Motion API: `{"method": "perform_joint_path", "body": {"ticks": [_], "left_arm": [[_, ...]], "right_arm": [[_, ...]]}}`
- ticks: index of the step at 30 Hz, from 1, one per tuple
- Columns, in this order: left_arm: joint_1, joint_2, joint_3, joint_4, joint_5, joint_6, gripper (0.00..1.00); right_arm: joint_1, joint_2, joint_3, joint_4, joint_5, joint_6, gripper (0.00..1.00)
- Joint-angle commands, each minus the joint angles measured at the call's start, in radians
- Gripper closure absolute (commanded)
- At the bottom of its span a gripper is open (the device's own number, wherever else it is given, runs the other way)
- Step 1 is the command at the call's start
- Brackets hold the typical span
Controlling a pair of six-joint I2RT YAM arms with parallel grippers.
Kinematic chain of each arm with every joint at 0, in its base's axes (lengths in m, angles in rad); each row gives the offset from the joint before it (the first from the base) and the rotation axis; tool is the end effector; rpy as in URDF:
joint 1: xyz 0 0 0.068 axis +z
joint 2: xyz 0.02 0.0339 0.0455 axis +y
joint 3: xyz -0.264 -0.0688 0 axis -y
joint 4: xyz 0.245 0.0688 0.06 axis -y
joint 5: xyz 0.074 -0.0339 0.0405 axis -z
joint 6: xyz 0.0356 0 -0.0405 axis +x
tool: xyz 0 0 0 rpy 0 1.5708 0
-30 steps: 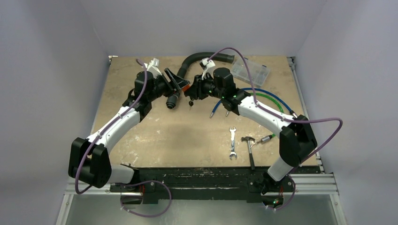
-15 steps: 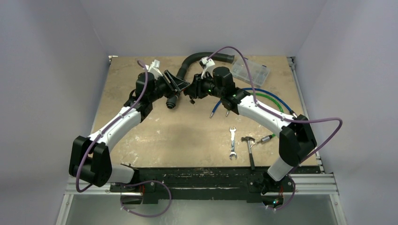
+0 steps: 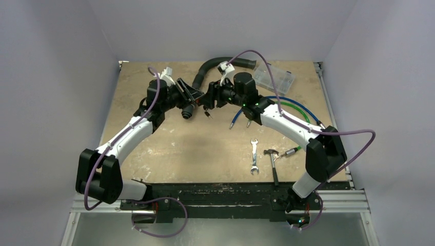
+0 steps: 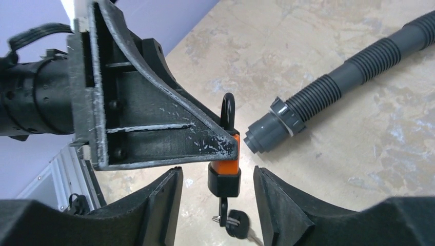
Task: Lock with the key
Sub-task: Lock the lock.
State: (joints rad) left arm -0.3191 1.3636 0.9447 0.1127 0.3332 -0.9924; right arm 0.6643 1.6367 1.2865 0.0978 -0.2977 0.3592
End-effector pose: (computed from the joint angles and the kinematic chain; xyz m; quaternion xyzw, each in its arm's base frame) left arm 0.2969 -0.1104 0.2946 -0.1703 0.7832 -0.4614 0.3804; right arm 0.3028 0.2503 0.3222 -0.2086 0.7589 0.3988 0.4707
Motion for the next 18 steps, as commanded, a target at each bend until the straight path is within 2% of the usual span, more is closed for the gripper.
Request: {"method": "perform_joint_path", "body": {"ticks": [1,10,18], "left_arm": [[0.018,-0.031,0.037,0.008,-0.011,0.035,1.0],[0.021,-0.034,0.037,0.015,-0.005,0.028,1.0],[0.022,-0.033,0.035,0.018,-0.006,0.031,1.0]], "right_arm": [[-0.026,-0.076,0.018,0.009,-0.054,-0.043,0.38],[-0.029,-0.058,-0.019,-0.065,-0.029,-0.071,0.4],[-0.028,-0.036,-0.032,-0.053,-0.083,-0.064,0.43]]}}
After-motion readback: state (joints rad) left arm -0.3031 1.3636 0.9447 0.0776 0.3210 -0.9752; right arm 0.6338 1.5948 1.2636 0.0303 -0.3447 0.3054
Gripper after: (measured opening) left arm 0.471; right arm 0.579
